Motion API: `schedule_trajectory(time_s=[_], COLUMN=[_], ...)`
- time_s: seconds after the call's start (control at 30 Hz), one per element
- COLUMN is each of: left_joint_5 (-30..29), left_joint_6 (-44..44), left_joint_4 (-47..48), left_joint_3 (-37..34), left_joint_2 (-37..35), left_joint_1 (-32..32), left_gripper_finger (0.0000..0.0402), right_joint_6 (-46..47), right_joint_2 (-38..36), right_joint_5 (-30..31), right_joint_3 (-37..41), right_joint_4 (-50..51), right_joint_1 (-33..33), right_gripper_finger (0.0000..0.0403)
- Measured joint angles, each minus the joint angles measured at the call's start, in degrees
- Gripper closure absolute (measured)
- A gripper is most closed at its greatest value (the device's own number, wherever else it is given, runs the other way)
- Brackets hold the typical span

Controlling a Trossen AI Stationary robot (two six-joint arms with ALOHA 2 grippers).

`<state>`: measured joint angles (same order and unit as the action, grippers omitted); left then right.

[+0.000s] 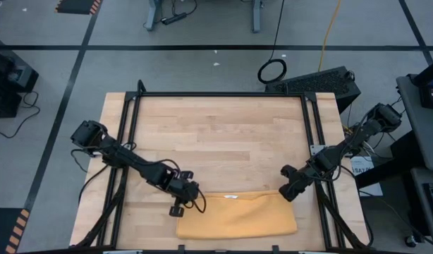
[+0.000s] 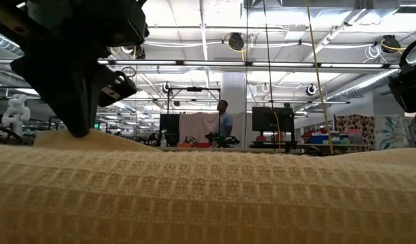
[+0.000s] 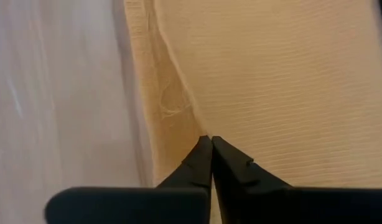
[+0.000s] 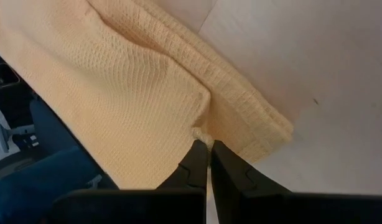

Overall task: Roll towel
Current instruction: Roll the yellow towel

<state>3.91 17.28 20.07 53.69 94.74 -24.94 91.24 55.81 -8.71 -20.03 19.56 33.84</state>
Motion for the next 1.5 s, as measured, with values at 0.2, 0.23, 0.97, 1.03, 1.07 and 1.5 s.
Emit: schedule_trajectory(time_s=[0.2,0.23,0.97,1.03,1.07,1.5], left_joint_5=[0.02,0.05,-1.73,-1.77,-1.62,-7.96], left_joint_6=[2.51,3.25,13.37,14.84,15.74,19.96], left_joint_4=[2.17,3.07,12.27,12.41,12.31,13.33], left_joint_3=[0.70,1.49,3.72,3.72,3.72,4.02], left_joint_2=[-0.73,-0.98,-4.07,-4.07,-4.07,-5.34], left_joint_1=[-0.04,-0.08,-1.59,-1.77,-1.80,-5.00], left_gripper_finger=[0.0397,0.0398,0.0400,0.0400,0.0400,0.0400], right_joint_6=[0.02,0.02,1.29,1.29,1.31,1.23], right_joint_2=[-0.10,-0.18,-5.72,-5.75,-5.75,-5.79], right_joint_5=[0.74,0.84,4.35,4.32,4.26,4.20], right_joint_3=[0.00,0.00,-0.04,-0.04,-0.04,-0.04], right_joint_4=[-0.39,-0.75,3.01,3.39,3.73,8.81], right_joint_1=[0.01,0.00,-0.01,-0.02,-0.02,0.01], right_gripper_finger=[0.0402,0.0402,0.0403,0.0403,0.0403,0.0403])
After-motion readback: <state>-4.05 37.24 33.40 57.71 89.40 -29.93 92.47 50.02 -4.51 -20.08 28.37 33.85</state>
